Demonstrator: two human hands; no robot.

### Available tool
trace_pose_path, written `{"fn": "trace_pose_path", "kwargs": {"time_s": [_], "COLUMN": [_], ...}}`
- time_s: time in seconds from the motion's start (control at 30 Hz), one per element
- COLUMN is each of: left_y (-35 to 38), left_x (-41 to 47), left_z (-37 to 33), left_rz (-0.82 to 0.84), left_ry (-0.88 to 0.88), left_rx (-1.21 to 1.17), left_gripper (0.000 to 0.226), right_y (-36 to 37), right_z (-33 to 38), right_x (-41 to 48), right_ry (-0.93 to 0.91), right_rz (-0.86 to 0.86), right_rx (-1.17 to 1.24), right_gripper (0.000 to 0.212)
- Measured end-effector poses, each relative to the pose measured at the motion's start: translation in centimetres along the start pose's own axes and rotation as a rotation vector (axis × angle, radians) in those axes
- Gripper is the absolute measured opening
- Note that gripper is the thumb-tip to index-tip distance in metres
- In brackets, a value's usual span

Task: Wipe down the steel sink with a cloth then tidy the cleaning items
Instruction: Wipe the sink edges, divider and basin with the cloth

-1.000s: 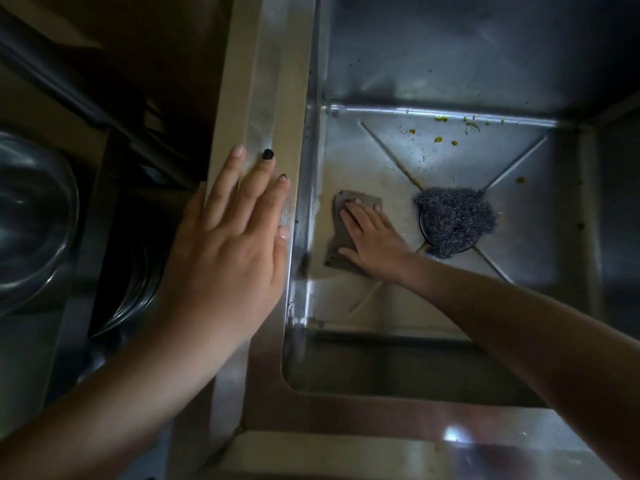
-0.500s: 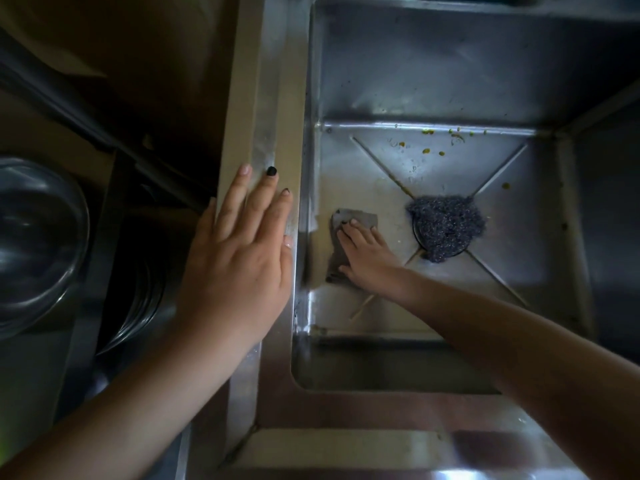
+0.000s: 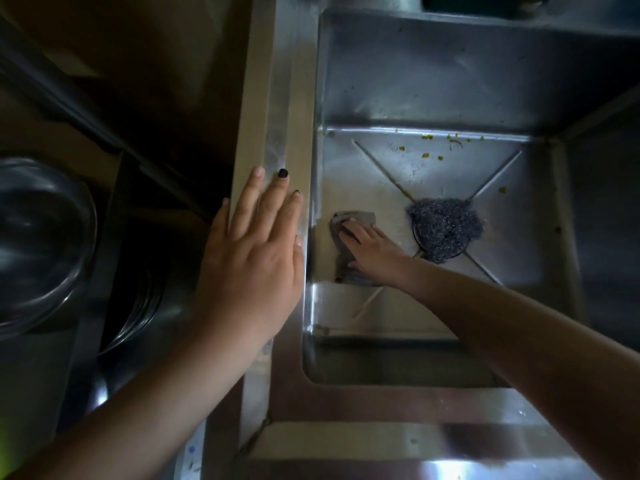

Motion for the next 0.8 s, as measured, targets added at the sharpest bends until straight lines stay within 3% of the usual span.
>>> {"fn": "trace_pose_path", "kwargs": {"time_s": [0.3,0.47,0.6,0.8], "left_y": [-0.4,-0.3,-0.3,-0.3], "left_x": [0.1,0.1,0.1,0.1], "left_z": [-0.2,-0.2,0.0,-0.2], "left_rz": [-0.036,-0.033,-0.037,-0.040], "left_ry": [-0.002,-0.003,-0.009,0.007], "left_rx": [0.008,0.007,0.011,0.032], "left_gripper": [0.046,0.046,0.046,0.044], "right_y": [-0.9,-0.4,0.0,-0.2], "right_z": [-1.6,-1.8,-1.8,-1.7], "right_x": [-0.5,-1.1,-0.9,-0.5], "right_ry": [0.298,0.471,0.529,0.555], "right_rz": [-0.067,-0.119,-0.112,-0.147], "right_rx": [0.206,0.372,0.401,0.384], "right_gripper": [0.078,0.067,0.069,0.053]}}
Point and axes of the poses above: each hand's wrist, its own x-axis towards the middle knuckle, its own y-axis out of the palm, z = x × y, the point moved 9 cm from there along x, towards the middle knuckle, and after that the axes turned 4 degrees about -x, right-handed, at the moved point
